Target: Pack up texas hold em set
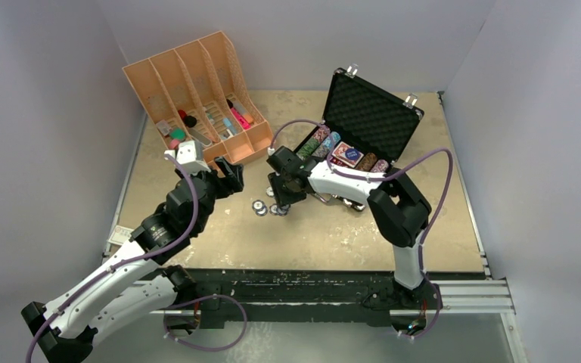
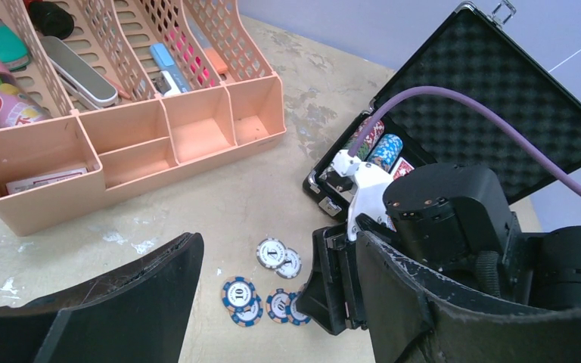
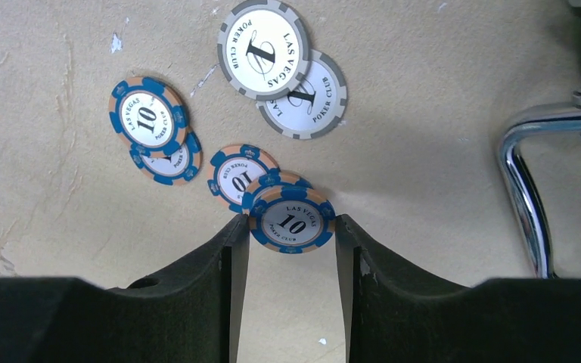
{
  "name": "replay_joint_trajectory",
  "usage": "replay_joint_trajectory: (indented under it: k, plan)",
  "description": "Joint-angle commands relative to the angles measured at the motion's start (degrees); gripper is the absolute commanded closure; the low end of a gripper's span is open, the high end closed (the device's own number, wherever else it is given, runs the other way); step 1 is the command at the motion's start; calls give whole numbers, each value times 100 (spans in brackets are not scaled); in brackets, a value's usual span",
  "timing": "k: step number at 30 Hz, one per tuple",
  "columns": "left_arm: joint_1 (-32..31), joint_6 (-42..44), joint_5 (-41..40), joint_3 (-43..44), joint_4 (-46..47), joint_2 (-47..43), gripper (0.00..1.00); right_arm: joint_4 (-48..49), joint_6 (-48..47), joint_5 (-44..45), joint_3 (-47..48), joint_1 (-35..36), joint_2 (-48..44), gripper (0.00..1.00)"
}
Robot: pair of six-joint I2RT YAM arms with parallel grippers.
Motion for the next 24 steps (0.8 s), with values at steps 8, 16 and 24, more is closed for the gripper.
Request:
replay_joint_trajectory:
  k: [8, 16, 24]
  plan:
    - [16, 77, -114, 2, 97, -10, 27, 206, -179, -179, 74, 0, 223, 53]
    - [13, 68, -136, -7, 96, -33, 27, 230, -285, -291, 19, 4, 162, 43]
    - [11, 68, -146, -17, 97, -41, 27, 110, -456, -364, 66, 84, 291, 38]
